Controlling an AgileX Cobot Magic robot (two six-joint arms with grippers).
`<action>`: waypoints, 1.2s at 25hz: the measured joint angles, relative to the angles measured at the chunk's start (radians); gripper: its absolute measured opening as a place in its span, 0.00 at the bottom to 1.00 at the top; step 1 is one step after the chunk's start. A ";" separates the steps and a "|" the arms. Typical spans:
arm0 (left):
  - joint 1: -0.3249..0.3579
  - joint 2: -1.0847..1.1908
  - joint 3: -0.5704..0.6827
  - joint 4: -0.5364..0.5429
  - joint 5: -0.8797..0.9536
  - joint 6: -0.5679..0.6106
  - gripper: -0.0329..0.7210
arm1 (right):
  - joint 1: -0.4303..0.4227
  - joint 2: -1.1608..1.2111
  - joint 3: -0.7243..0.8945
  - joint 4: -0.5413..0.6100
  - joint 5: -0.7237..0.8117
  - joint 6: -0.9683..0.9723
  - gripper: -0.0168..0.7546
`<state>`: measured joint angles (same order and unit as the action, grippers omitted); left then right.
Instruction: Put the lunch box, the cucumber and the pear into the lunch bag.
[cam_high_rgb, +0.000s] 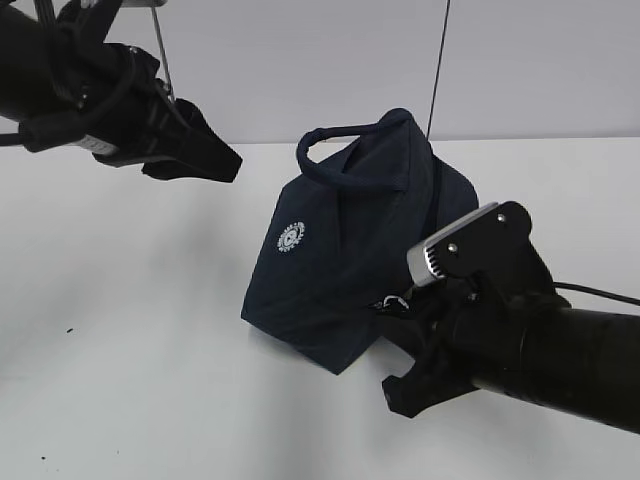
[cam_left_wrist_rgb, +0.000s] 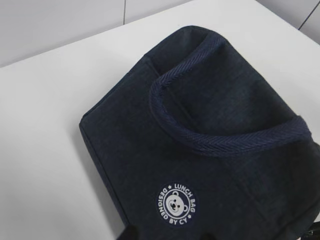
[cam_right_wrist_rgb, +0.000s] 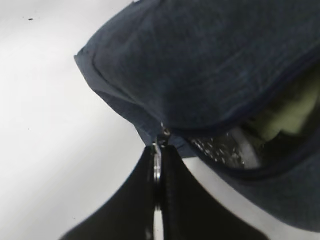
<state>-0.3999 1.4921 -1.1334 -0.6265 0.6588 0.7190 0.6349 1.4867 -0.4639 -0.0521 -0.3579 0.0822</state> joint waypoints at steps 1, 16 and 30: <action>0.000 0.000 0.000 -0.014 0.000 0.000 0.36 | 0.000 -0.015 -0.009 -0.004 0.017 0.000 0.03; -0.075 0.117 0.000 -0.054 0.115 0.223 0.36 | 0.000 -0.052 -0.213 -0.046 0.365 -0.046 0.03; -0.174 0.148 0.000 -0.064 0.023 0.348 0.46 | 0.000 -0.052 -0.260 -0.051 0.451 -0.048 0.03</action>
<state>-0.5737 1.6404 -1.1334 -0.6900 0.6821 1.0668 0.6349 1.4352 -0.7240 -0.1035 0.0933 0.0342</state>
